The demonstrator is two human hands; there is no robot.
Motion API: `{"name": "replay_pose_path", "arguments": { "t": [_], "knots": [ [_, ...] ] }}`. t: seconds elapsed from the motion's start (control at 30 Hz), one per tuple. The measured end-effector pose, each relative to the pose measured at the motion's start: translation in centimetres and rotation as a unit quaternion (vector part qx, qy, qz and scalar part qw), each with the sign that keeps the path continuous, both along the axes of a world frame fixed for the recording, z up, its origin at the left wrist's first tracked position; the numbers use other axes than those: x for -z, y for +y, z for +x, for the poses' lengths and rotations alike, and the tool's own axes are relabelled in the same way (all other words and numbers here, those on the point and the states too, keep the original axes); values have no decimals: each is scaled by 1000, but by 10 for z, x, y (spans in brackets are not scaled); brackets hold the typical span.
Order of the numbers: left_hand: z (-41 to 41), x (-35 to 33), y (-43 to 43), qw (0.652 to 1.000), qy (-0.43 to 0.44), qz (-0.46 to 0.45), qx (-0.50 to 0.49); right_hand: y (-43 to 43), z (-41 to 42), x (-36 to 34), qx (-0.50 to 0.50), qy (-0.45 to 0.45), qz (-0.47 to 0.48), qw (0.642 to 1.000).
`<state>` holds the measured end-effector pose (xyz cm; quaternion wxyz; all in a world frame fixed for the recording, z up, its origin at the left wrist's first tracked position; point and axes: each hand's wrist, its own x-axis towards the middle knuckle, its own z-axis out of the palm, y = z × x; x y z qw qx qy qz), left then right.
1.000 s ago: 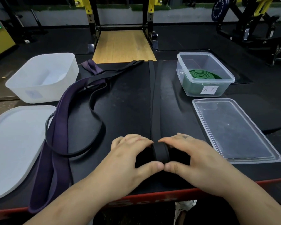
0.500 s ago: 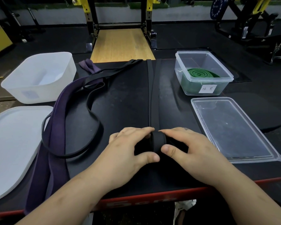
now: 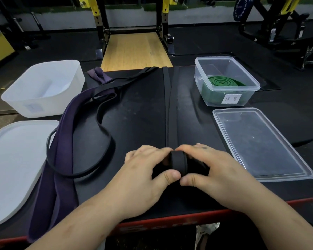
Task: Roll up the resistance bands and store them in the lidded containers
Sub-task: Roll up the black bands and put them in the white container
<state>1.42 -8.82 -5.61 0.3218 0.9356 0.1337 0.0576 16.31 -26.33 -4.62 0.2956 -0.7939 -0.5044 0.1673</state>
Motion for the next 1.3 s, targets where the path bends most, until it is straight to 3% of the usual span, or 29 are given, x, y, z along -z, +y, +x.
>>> {"name": "replay_pose_path", "arguments": {
  "t": [0.5,0.77,1.3],
  "knots": [
    [-16,-10,-7,999,21,-23,-19,-2,-8,9,-23,-16,-2,1000],
    [-16,-6,-9,998,4,-47,-31,-7,-8,11,0,32,2,999],
    [-7,-8,1,999,36,-15,-24,-4,-11,2,24,40,-22,999]
  ]
}}
